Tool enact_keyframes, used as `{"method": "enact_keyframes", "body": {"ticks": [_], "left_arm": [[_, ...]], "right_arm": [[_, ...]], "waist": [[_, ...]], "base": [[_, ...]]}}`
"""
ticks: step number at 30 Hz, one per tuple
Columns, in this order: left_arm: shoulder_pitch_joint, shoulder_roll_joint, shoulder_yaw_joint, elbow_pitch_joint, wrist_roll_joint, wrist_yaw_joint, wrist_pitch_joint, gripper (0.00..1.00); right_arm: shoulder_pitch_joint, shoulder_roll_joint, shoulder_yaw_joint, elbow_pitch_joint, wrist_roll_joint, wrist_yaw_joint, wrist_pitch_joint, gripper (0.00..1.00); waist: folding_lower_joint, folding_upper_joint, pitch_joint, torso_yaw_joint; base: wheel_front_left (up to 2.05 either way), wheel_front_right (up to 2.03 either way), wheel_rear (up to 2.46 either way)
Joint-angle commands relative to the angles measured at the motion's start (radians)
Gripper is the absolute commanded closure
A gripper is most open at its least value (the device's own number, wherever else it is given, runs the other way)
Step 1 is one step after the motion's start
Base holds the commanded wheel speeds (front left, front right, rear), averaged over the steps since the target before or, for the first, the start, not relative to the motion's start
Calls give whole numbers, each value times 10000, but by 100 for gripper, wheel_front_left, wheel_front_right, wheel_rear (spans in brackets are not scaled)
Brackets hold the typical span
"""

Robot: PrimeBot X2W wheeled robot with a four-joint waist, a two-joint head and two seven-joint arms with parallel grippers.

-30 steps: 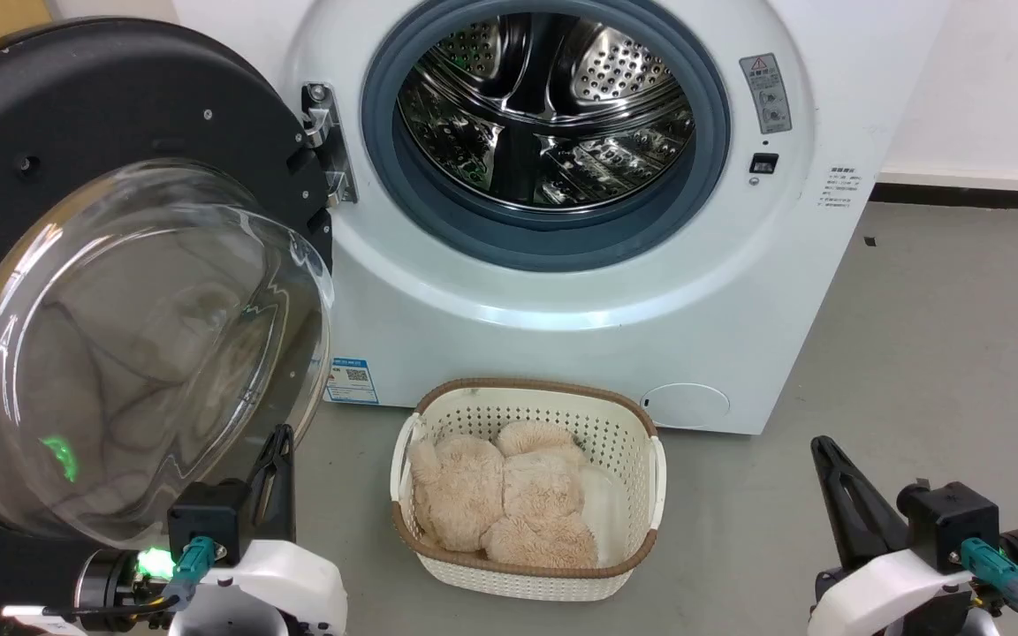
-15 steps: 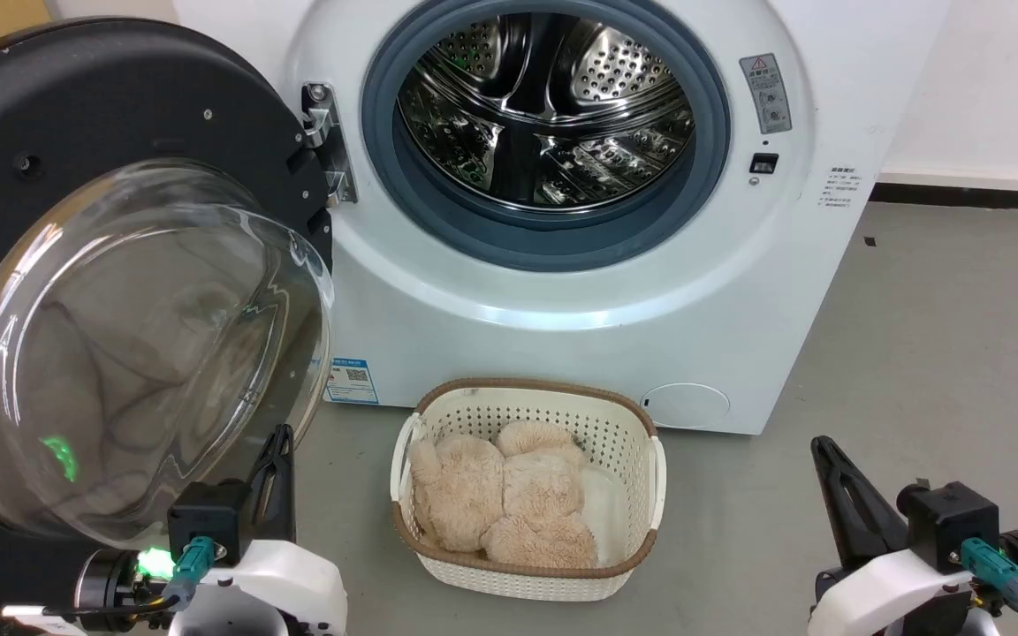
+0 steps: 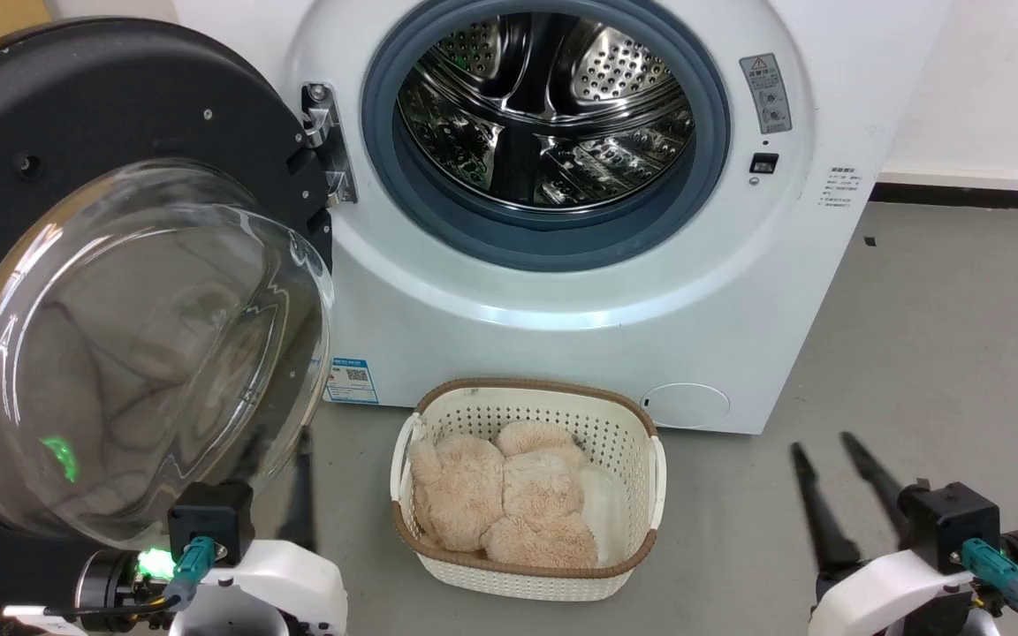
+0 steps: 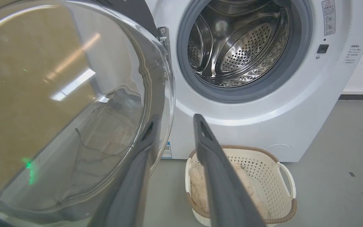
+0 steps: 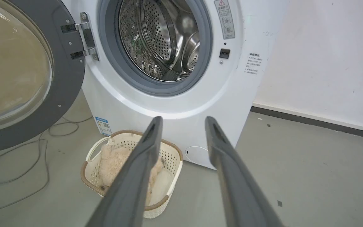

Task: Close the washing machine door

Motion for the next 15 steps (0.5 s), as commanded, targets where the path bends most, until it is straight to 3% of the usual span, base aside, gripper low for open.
{"method": "enact_keyframes", "body": {"ticks": [1, 8, 9, 10, 11, 15], "left_arm": [[-7, 0, -11, 14, -18, 40, -48, 0], [-46, 1, -99, 29, -61, 208, -195, 0], [-53, 1, -111, 27, -63, 233, -216, 33], [-61, 1, -124, 21, -64, 255, -236, 88], [-70, 2, -139, 13, -66, 274, -257, 100], [-118, 2, -189, -56, -65, 350, -340, 100]], "right_arm": [[-8, 1, -33, 13, 36, 0, -48, 0], [-26, 3, -161, 38, 173, 1, -194, 0], [-28, 4, -180, 41, 193, 1, -215, 0], [-30, 4, -201, 45, 213, 1, -236, 0], [-32, 5, -222, 48, 233, 1, -257, 0], [-42, 6, -310, 63, 307, 1, -340, 0]], "waist": [[1, -1, 3, 0], [1, -1, 23, 2], [1, -1, 25, 3], [1, -1, 28, 5], [1, -1, 33, 9], [1, -1, 51, 36]], "base": [[0, 0, 0], [0, 0, 0], [0, 0, 0], [0, 0, 0], [0, 0, 0], [0, 0, 0]]}}
